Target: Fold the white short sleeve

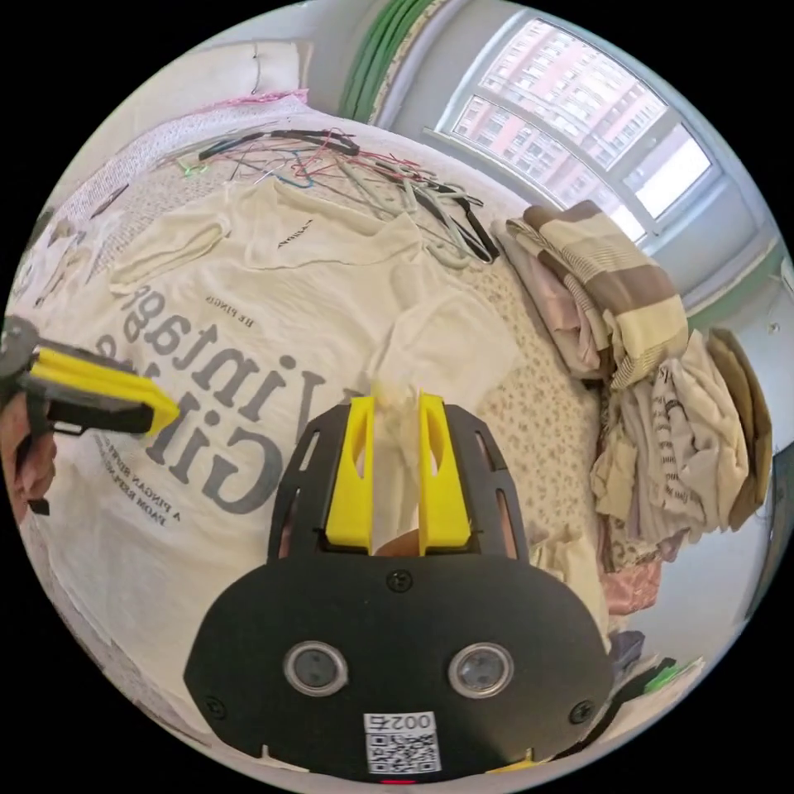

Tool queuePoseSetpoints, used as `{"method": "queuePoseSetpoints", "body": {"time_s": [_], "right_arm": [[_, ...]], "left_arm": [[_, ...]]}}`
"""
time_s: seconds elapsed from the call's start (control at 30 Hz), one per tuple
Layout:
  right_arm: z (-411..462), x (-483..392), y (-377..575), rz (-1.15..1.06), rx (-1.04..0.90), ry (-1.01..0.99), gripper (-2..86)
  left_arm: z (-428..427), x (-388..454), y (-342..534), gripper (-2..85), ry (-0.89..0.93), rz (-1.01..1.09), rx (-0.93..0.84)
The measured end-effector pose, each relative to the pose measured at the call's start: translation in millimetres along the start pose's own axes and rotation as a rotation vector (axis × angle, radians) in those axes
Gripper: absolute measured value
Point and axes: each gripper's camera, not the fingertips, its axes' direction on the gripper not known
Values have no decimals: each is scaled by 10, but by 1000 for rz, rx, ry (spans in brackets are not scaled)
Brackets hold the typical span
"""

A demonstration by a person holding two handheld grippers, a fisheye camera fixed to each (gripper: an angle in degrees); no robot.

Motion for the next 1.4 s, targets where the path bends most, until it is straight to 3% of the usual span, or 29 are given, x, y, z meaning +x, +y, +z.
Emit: {"method": "queuePoseSetpoints", "body": {"time_s": [0.33, 0.67, 0.87, 1.23, 1.3, 1.4], "right_arm": [[23, 396, 648, 278, -138, -74, 109], [-96, 382, 971, 274, -108, -91, 105], [-152, 428, 1035, 280, -60, -128, 100], [-111, 465, 861, 221, -21, -149, 62], [-99, 608, 915, 288, -26, -155, 6], [-154, 909, 1066, 457, -13, -77, -4]], "left_arm": [[163, 737, -1006, 33, 25, 251, 64], [1093, 2045, -1667, 79, -414, 636, -65], [1369, 2531, -1785, 86, -541, 793, -62], [1706, 2737, -1925, 25, -501, 776, -252], [1578, 2703, -1998, 1, -482, 715, -227], [1225, 2566, -2192, -8, -341, 560, -155]]}}
